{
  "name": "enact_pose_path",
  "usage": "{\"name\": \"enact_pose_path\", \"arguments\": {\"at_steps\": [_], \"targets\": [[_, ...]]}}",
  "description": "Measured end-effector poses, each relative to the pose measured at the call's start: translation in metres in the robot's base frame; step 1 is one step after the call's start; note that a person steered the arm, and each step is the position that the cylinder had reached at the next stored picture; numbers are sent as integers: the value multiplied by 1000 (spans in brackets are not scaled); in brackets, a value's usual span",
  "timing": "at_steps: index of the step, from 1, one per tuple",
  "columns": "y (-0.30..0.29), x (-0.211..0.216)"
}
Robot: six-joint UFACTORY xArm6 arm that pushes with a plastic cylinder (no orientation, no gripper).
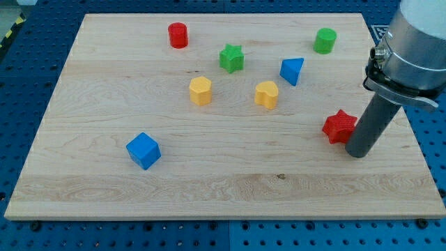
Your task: Place the blue cube parallel left to the red star
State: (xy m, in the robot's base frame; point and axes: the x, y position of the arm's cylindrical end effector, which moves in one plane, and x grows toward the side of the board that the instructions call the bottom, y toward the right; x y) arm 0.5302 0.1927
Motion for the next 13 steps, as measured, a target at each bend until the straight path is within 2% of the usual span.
{"name": "enact_pose_path", "arguments": {"at_steps": [4, 5, 7, 8, 9, 10, 12, 13], "targets": [[-14, -7], [-58, 6], [-207, 72], [-296, 81], [-357, 63], [-361, 54], [-305, 11], [-311, 12]]}}
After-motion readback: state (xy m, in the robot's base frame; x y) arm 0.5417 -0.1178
